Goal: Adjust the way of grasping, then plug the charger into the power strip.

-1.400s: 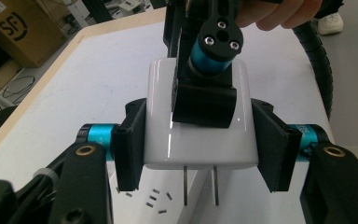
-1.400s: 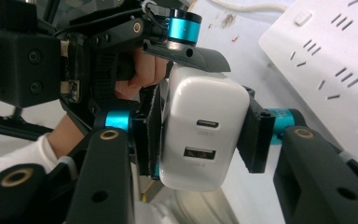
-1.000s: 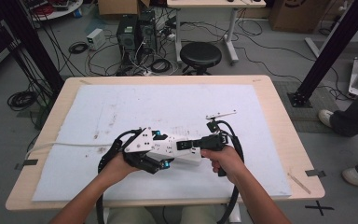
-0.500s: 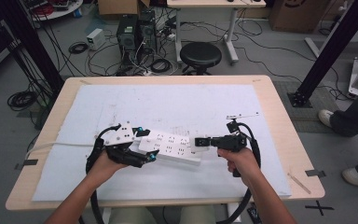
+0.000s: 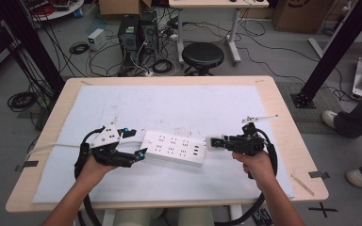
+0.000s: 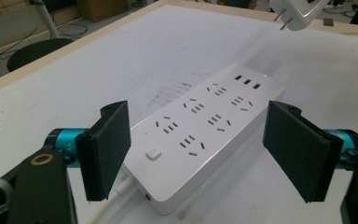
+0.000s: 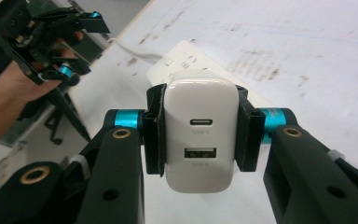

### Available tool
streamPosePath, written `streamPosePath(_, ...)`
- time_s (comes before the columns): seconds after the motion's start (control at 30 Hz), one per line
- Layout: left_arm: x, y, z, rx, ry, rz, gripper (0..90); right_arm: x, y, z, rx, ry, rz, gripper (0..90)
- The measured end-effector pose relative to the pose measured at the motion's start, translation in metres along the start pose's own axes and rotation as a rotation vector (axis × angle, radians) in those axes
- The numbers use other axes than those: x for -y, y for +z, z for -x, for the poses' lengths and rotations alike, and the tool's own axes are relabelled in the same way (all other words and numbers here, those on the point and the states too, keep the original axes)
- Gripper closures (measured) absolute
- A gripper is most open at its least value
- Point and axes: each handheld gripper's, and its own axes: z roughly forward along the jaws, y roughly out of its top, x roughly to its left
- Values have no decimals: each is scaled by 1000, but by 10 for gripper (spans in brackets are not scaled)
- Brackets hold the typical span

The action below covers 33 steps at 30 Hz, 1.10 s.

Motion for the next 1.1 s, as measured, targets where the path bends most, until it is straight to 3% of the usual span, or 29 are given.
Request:
streamPosePath(0.23, 4, -2, 2, -8, -10, 6, 234, 1, -10, 0, 36, -27, -1, 631)
streamPosePath(0.63, 7, -8, 0, -21, -18, 7, 234, 3, -17, 3, 60, -49, -1, 631)
streamPosePath(0.8, 11, -8, -2, -27, -29, 5, 234, 2, -19, 3, 94, -86, -27, 631)
streamPosePath(0.87, 13, -8, -2, -27, -33, 2, 234, 0, -20, 0, 121, -131, -44, 631)
streamPosePath(1.1, 15, -8, -3, -30, -38, 5, 234, -3, -17, -6, 188, -208, -108, 632)
